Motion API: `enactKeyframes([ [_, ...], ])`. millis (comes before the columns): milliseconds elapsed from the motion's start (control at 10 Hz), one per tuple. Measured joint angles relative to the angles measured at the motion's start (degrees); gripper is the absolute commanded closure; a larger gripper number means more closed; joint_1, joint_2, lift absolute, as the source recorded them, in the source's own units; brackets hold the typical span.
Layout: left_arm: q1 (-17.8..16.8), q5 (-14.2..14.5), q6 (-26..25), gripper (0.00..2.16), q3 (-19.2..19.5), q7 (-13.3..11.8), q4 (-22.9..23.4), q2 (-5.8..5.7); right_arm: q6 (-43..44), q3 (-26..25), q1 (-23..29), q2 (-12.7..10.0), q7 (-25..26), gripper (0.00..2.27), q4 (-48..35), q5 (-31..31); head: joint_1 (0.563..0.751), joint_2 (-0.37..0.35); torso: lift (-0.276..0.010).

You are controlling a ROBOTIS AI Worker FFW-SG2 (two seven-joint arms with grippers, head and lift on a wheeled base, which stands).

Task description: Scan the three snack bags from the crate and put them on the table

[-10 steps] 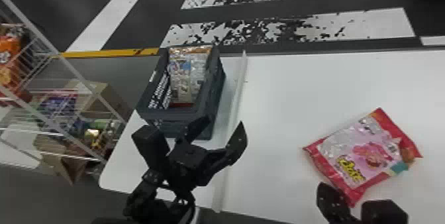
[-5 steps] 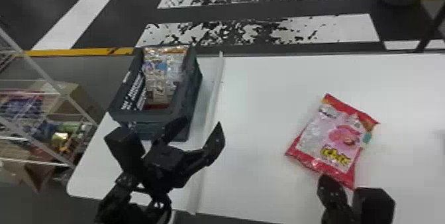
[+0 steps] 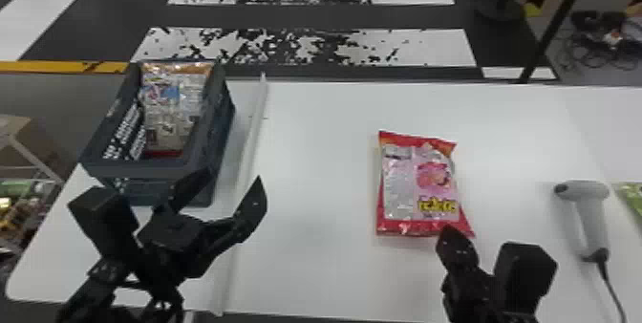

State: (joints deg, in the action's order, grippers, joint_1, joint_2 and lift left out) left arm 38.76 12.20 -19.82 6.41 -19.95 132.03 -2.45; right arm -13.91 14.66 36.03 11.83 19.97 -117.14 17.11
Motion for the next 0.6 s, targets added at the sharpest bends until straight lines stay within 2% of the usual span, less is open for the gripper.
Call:
enactKeyframes([
  [100, -0.02, -0.04, 0.00, 0.03, 0.00, -0.06, 0.14, 0.05, 0.17, -0.22, -0.62, -0.09, -1.06, 2.18, -1.22, -0.01, 0.695, 0.047, -0.094],
  [200, 0.28, -0.07, 0.00, 0.03, -0.02, -0.09, 0.64, 0.08, 0.53, -0.31, -3.60, -0.52, -2.70, 2.18, 0.11, -0.43, 0.695, 0.050, -0.094],
  [400, 1.68, -0.70, -0.01, 0.03, 0.10, -0.09, 2.24, 0.04, 2.09, -0.13, -9.84, -1.66, -5.41, 2.18, 4.16, -1.32, 0.695, 0.059, -0.094],
  [600, 2.91, -0.90, -0.13, 0.03, 0.42, -0.09, 3.57, -0.03, 5.22, 1.15, -16.53, -2.71, -5.66, 2.18, 11.25, -3.53, 0.695, 0.069, -0.094],
])
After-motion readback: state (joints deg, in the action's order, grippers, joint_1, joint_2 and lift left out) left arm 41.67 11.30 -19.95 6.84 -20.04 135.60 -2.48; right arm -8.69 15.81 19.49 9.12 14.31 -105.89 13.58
